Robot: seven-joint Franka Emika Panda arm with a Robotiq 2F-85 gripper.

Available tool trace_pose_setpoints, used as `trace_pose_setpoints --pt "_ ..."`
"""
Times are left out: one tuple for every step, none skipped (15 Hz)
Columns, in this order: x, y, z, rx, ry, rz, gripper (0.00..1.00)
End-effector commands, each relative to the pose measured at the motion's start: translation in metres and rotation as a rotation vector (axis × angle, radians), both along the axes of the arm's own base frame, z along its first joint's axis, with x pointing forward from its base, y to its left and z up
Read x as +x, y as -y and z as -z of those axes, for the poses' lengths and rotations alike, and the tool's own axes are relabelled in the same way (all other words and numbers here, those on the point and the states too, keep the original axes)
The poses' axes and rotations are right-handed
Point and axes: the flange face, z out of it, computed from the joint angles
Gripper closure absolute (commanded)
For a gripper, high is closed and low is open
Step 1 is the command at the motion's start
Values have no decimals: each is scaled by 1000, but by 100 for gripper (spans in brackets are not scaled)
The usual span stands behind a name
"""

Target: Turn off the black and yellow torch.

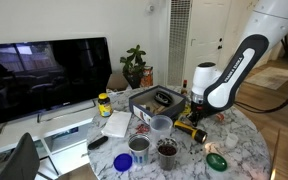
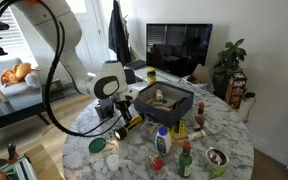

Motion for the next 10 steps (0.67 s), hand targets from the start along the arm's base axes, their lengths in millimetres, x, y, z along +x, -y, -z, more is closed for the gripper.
trace_pose_setpoints --pt "-11 2 -9 -20 -31 2 100" --pt "-11 1 -10 -18 -34 -4 100" --pt "-11 0 -11 -18 -36 -8 100" --pt "-10 -2 -11 -13 -36 -15 100" --pt "-10 -5 -12 10 -31 -32 100" --pt "-9 -6 -11 4 -34 -31 100" --pt "-8 -8 -10 11 -37 -38 100" --pt "-9 -10 -9 14 -40 -42 100" --pt "-9 -11 -8 11 -44 -43 100" --pt "-9 -10 -7 8 -49 -40 100"
